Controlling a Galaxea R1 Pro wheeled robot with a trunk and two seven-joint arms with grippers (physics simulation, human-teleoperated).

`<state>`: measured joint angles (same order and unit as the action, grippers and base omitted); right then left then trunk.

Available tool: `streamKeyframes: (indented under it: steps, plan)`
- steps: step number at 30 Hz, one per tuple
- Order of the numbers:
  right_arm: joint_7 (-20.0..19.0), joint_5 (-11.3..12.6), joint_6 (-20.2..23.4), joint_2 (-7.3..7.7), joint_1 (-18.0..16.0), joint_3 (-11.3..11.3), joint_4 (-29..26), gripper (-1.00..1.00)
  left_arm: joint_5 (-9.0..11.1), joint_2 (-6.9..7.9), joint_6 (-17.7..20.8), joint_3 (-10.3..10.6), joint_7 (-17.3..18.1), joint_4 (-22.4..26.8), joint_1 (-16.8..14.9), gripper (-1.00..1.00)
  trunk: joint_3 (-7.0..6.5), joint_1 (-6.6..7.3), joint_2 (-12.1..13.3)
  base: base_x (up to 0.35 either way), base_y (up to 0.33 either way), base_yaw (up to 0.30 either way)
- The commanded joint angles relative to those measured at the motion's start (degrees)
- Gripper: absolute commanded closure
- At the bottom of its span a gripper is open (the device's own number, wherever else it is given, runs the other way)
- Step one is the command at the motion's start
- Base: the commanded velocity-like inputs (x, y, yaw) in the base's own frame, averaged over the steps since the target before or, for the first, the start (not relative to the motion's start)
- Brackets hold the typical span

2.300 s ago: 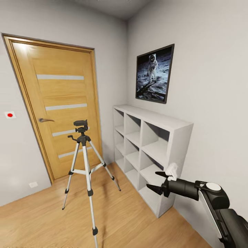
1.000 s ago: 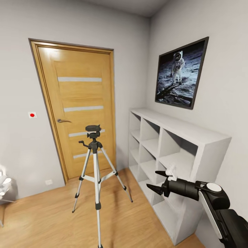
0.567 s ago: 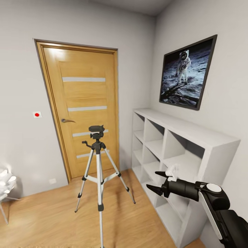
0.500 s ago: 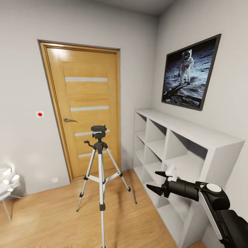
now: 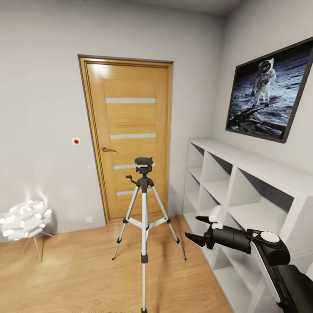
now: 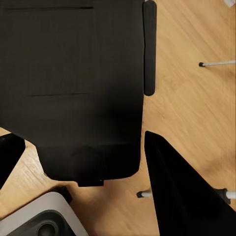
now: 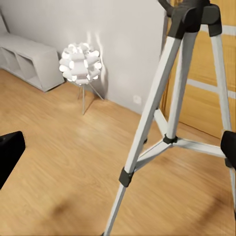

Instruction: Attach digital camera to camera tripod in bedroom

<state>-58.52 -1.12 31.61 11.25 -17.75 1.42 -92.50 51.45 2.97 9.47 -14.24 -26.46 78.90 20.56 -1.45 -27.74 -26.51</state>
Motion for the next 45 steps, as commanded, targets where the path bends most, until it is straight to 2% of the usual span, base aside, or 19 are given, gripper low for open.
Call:
streamKeyframes:
  steps: [1, 24, 36, 41, 45]
  plan:
    - [-0.28, -0.11, 0.39, 0.00, -0.01, 0.07, -0.07, -1.00, 0.05, 0.02, 0.38, 0.00, -0.26, 0.11, 0.01, 1.00, 0.00, -0.02, -0.03, 0.000, 0.000, 0.273]
    - [-0.27, -0.11, 0.35, 0.11, -0.01, 0.09, -0.06, -1.00, 0.05, 0.03, 0.38, 0.00, -0.34, 0.11, 0.01, 1.00, 0.00, -0.02, -0.03, 0.003, -0.016, 0.268]
    - [-0.16, -0.21, 0.44, 0.48, -0.01, 0.42, -0.03, -1.00, 0.05, 0.02, 0.38, 0.00, -0.35, 0.11, 0.01, 1.00, 0.00, -0.02, -0.03, 0.051, -0.120, 0.057]
    - [1.52, -2.11, 0.96, 0.03, -0.17, 0.52, 1.65, -1.00, 0.05, 0.02, 0.38, 0.00, -0.29, 0.11, 0.01, 1.00, 0.00, -0.02, -0.03, 0.004, -0.008, 0.003]
    - [5.49, -3.07, 1.16, -0.05, -0.34, 0.38, 4.20, -1.00, 0.05, 0.02, 0.38, 0.00, -0.29, 0.11, 0.01, 1.00, 0.00, -0.02, -0.03, 0.001, -0.002, 0.001]
